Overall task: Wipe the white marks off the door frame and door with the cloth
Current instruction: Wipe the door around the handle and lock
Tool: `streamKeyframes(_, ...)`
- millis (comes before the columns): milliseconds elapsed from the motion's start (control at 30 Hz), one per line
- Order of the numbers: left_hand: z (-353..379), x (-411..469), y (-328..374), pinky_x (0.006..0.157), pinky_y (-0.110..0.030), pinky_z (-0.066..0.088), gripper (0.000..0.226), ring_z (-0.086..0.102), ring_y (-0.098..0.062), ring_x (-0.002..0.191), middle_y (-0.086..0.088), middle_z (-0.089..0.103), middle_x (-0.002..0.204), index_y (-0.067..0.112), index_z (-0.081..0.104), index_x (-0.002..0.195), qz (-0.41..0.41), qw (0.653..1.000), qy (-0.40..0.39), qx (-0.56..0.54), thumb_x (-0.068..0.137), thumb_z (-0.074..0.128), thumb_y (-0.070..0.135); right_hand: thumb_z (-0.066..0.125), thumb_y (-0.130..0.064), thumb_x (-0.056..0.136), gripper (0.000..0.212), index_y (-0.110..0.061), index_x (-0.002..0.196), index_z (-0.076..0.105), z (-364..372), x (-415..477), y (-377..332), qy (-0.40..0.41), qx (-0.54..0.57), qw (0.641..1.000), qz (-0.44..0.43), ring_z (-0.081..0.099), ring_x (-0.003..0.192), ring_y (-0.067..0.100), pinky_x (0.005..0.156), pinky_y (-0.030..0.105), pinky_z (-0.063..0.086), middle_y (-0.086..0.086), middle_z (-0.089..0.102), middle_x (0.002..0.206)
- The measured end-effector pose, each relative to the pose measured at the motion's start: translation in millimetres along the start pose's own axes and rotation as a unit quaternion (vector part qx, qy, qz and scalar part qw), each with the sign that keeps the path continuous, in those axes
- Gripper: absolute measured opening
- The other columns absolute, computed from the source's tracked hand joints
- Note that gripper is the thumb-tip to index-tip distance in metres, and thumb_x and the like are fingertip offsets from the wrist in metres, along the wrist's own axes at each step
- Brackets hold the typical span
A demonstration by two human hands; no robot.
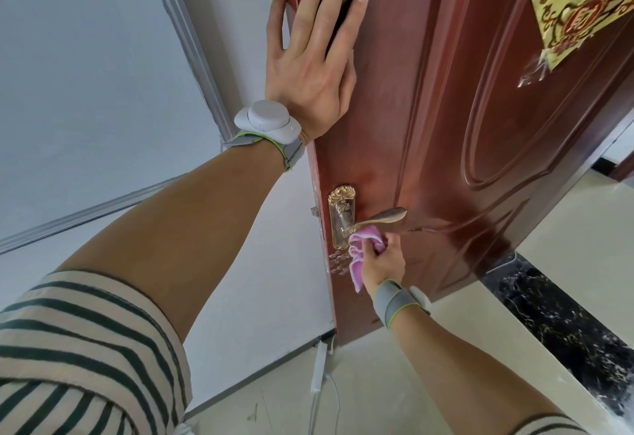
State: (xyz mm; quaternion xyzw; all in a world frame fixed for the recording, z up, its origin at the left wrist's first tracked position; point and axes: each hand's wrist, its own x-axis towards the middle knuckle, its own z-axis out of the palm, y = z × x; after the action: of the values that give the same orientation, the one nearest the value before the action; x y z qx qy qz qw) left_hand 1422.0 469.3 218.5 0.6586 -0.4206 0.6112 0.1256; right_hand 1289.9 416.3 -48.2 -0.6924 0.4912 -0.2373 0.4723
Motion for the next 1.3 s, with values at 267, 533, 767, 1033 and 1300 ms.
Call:
streamKeyframes(267,-1,-1,0,0.105,-0.059,0.04,0.051,0.049,-0.038,0.133,-0.021,0.053,0.141,0.006,0.059,0.136,-0.003,1.0,-0.001,-0.001,0.085,0.055,0.007,0.055,-0.028,0.088,0.025,-0.015,0.107,0.063,24,0,28,-0.15,-0.14,0.977,0.063,0.064,0.095,0.033,0.079,0.034,0.047,0.012,0.069,0.105)
streamKeyframes(533,0,-2,-1,0.107,-0.058,0.038,0.051,0.048,-0.037,0.134,-0.019,0.053,0.142,0.007,0.058,0.137,-0.005,1.0,-0.006,0.005,0.086,0.054,0.01,0.058,-0.024,0.087,0.024,-0.008,0.103,0.065,36,1,6,-0.152,-0.056,0.981,0.103,0.065,0.093,0.034,0.08,0.038,0.052,0.014,0.069,0.099)
streamKeyframes(767,1,-1,-1,0.106,-0.059,0.039,0.05,0.049,-0.037,0.133,-0.019,0.054,0.141,0.007,0.059,0.136,-0.007,1.0,-0.006,0.002,0.086,0.054,0.01,0.055,-0.03,0.091,0.026,-0.01,0.108,0.058,21,8,14,-0.04,-0.056,0.995,0.066,0.062,0.096,0.038,0.077,0.036,0.044,0.016,0.066,0.104)
streamKeyframes(1033,1,-1,0,0.106,-0.059,0.039,0.051,0.049,-0.036,0.133,-0.019,0.054,0.141,0.007,0.059,0.136,-0.009,1.0,-0.009,0.0,0.086,0.055,0.01,0.062,-0.024,0.077,0.014,-0.014,0.085,0.068,52,-9,26,-0.191,-0.01,0.973,0.127,0.066,0.082,0.029,0.076,0.038,0.055,0.008,0.07,0.082)
streamKeyframes(1300,0,-1,-1,0.106,-0.059,0.039,0.053,0.048,-0.038,0.134,-0.021,0.052,0.142,0.006,0.058,0.137,-0.005,1.0,-0.013,-0.001,0.085,0.055,0.008,0.069,-0.005,0.076,0.006,-0.01,0.073,0.071,48,-23,8,-0.255,0.139,0.951,0.107,0.065,0.059,0.017,0.057,0.029,0.055,0.004,0.067,0.059)
